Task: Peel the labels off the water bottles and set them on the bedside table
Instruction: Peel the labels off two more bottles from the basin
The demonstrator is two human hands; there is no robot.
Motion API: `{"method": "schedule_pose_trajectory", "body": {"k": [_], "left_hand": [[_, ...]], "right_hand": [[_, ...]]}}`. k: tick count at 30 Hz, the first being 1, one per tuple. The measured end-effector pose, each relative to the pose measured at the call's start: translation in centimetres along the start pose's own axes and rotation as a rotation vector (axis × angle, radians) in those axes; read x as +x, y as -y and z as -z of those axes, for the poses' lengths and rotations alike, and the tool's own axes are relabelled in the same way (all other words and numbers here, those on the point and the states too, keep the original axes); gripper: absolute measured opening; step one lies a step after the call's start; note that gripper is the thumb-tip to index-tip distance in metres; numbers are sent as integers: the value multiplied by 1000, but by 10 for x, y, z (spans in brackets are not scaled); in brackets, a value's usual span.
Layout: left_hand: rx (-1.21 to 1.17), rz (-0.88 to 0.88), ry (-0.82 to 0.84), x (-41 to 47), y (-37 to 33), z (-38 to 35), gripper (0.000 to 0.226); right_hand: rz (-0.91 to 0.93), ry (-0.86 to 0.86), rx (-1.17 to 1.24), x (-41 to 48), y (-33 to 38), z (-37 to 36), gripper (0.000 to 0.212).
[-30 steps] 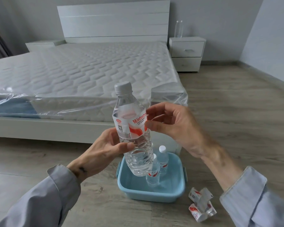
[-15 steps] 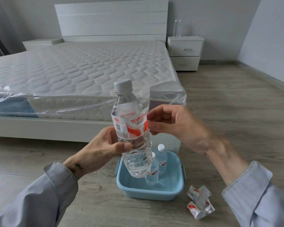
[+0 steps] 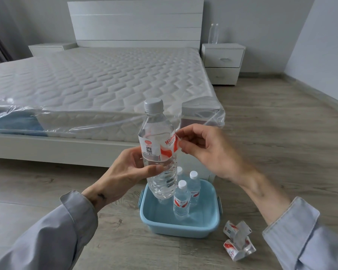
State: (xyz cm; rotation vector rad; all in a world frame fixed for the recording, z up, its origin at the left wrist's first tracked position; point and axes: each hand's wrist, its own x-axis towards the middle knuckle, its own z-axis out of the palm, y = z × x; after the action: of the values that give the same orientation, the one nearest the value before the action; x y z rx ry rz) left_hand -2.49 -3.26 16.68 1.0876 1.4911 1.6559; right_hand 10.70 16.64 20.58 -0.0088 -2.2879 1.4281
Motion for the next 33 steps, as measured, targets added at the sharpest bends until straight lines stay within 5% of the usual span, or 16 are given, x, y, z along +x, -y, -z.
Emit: {"method": "schedule_pose_trajectory", "body": {"k": [9, 21, 33], "left_hand": [[81, -24, -95, 4, 18, 0, 40], [243, -21, -372, 7, 36, -5, 38], [385, 96, -155, -14, 81, -33, 65]], "right_hand": [[42, -164, -125, 1, -8, -4, 21], [129, -310, -109, -6, 9, -4, 6], [98, -491, -280, -1, -2, 17, 3]]}}
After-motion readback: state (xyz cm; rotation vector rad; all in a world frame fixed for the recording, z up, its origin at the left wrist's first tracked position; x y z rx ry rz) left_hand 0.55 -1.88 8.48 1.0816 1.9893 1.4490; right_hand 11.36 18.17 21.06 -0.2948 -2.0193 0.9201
